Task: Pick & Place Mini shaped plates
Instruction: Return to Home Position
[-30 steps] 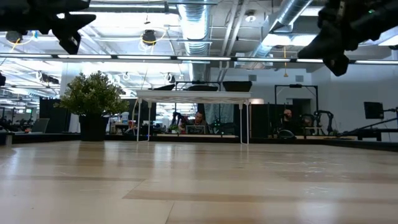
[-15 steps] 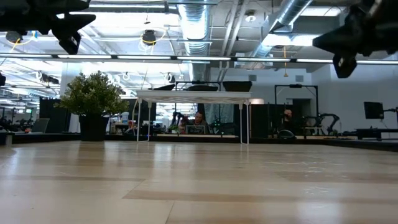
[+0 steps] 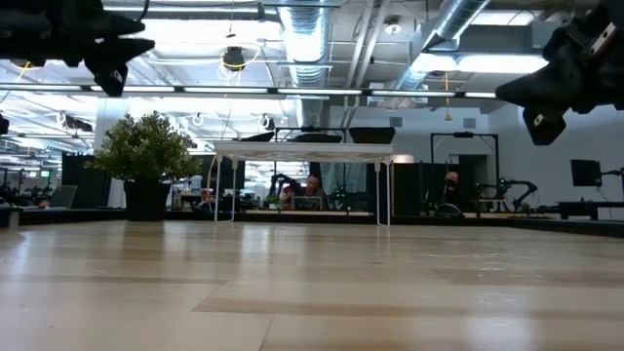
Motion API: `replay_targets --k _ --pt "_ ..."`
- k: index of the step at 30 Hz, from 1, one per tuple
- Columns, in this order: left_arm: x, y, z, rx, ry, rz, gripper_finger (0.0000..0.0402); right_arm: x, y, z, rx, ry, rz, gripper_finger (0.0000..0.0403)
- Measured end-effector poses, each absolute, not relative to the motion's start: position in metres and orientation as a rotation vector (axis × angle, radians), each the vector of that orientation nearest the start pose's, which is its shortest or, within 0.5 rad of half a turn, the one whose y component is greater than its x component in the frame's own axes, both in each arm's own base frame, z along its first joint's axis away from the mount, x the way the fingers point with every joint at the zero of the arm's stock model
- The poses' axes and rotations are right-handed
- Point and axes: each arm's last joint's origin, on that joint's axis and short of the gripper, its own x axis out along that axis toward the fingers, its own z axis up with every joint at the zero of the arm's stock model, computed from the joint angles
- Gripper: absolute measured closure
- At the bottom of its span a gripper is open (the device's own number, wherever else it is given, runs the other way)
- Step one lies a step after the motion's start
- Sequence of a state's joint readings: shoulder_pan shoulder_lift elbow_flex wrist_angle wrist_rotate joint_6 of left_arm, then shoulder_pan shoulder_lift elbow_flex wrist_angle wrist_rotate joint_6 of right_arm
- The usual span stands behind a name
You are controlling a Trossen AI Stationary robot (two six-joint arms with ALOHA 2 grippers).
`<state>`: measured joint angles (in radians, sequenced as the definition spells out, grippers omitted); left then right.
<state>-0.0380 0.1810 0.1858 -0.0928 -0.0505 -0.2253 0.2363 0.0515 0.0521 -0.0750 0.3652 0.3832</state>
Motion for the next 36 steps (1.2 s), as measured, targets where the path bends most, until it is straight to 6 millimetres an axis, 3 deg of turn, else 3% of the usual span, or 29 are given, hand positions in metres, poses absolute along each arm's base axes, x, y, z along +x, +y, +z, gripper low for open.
replay_targets --k 4,14,36 --pt "0.1023 -0.0024 0.1973 -0.237 0.102 0.027 0.028 0.098 0.0133 0.1671 0.349 0.085 -0.136 0.0397" --pt "0.1028 -0.0024 0.2069 -0.224 0.005 0.015 0.028 0.0994 0.0141 0.1653 0.354 0.108 -0.125 0.0397" --pt "0.1031 -0.0024 0.2072 -0.224 0.002 0.014 0.028 0.0994 0.014 0.1654 0.354 0.106 -0.127 0.0397"
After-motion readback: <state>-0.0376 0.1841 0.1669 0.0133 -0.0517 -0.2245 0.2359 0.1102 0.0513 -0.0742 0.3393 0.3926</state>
